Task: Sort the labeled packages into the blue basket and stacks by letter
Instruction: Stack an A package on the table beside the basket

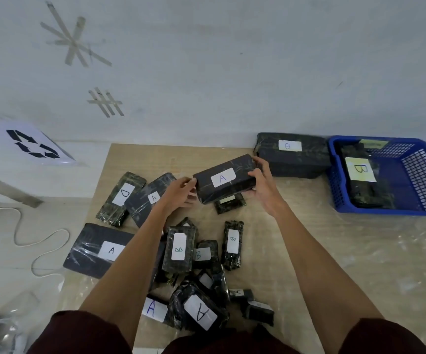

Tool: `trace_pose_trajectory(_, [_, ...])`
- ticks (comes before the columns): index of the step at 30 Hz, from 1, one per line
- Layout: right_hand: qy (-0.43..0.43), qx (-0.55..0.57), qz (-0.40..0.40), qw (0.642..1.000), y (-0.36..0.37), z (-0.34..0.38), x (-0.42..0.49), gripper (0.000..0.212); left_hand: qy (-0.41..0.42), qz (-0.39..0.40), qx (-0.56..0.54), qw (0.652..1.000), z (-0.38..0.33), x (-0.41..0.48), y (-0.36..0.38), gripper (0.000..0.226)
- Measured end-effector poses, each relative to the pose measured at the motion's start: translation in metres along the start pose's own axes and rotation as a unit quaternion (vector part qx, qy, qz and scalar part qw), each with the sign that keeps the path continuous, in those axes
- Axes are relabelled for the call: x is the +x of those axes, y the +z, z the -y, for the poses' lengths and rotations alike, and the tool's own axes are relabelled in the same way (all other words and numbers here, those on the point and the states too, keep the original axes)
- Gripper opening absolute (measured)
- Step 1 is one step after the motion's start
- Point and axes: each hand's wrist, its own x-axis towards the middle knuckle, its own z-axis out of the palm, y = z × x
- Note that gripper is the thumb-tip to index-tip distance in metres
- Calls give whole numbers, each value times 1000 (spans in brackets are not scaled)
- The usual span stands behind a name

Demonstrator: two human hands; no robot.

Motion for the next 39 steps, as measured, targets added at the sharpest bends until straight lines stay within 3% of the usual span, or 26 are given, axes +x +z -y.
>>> trace_pose_trajectory(8, [21, -85, 14, 996, -43, 25, -26, 48, 90, 8, -153, 984, -42, -15, 56, 51])
trace_pose_trajectory(14, [-54, -106, -39, 992, -84, 36, -38, 40, 171, 91, -95, 976, -76, -31, 106, 46])
trace_pose_trajectory(23, [-123, -103, -55, 986, -158, 68, -45, 47, 235, 13, -69, 969, -113, -35, 189, 44])
trace_pose_trajectory(28, [-118, -95, -31, 988, -203, 87, -39, 44, 241, -34, -92, 965, -128, -40, 237, 45])
trace_pose_trajectory(39, [-136, -128, 9, 982, -268, 115, -31, 51, 246, -37, -83, 965, -162, -40, 290, 47])
